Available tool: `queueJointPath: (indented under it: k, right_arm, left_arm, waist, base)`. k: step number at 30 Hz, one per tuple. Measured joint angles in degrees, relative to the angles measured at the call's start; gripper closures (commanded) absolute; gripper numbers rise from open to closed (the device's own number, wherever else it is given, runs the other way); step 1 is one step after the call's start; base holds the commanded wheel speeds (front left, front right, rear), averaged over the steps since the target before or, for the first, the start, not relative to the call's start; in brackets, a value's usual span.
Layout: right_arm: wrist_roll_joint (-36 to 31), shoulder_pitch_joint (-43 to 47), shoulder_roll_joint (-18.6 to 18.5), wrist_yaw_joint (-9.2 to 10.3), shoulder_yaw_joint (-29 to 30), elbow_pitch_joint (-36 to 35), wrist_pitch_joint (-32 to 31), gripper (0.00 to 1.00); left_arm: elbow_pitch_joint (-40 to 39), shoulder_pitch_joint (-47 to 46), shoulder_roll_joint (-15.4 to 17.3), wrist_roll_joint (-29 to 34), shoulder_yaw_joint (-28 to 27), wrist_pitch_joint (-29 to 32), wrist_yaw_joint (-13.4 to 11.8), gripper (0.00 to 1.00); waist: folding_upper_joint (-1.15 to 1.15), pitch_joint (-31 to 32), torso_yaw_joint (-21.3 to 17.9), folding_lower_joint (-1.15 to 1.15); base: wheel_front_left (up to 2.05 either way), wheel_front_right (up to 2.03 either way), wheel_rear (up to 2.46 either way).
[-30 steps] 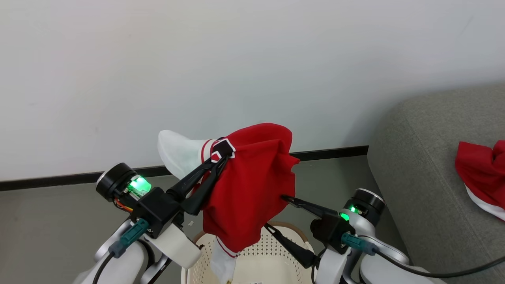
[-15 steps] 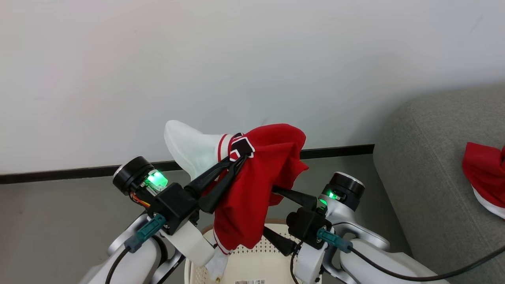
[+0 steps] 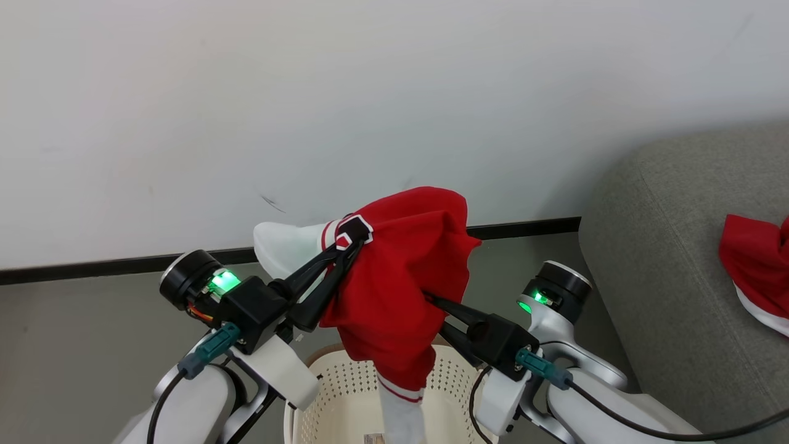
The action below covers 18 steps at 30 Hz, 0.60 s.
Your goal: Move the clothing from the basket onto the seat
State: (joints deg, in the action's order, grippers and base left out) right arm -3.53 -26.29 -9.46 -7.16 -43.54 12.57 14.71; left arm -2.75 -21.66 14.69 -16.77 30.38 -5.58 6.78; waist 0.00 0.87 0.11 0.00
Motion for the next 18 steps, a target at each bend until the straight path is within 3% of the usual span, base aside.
queueJointPath:
  k: [9,10,11,13,14,18]
  right_arm:
    - [1.24,2.99,-1.29,0.0,6.49,-1.49,0.0,1.0]
    - [1.29,3.17,-1.31,0.0,7.24,-1.69,0.0,1.0]
    - [1.4,3.48,-1.32,0.0,8.09,-1.96,0.0,1.0]
    - [1.83,3.77,-1.33,0.0,9.53,-2.38,0.0,1.0]
    - [1.87,3.76,-1.36,0.0,10.21,-2.6,0.0,1.0]
    - [1.87,3.76,-1.83,0.0,13.01,-3.11,0.0,1.0]
  left_arm:
    - [2.54,2.43,0.29,-2.03,-1.54,-0.21,-0.1,1.0]
    - [2.79,2.59,0.27,-2.31,-1.59,-0.44,-0.09,0.88]
    - [2.98,2.72,0.27,-2.47,-1.65,-0.57,-0.09,0.58]
    - [3.22,3.03,0.18,-2.83,-1.75,-0.63,-0.09,0.11]
    - [3.34,3.25,0.11,-3.0,-1.76,-0.64,-0.09,0.0]
    - [3.85,3.49,0.11,-3.9,-1.85,-1.14,-0.09,0.0]
  waist:
    - [0.0,-0.53,-1.28,0.0]
    - [0.0,-0.58,-1.44,0.0]
    - [0.0,-0.63,-1.59,0.0]
    - [0.0,-0.72,-1.9,0.0]
    - [0.0,-0.76,-2.05,0.0]
    - [0.0,-0.91,-2.61,0.0]
  base:
    - [0.0,0.0,0.0]
    - [0.0,0.0,0.0]
    - [0.0,0.0,0.0]
    - [0.0,0.0,0.0]
    - [0.0,0.0,0.0]
    - [0.0,0.0,0.0]
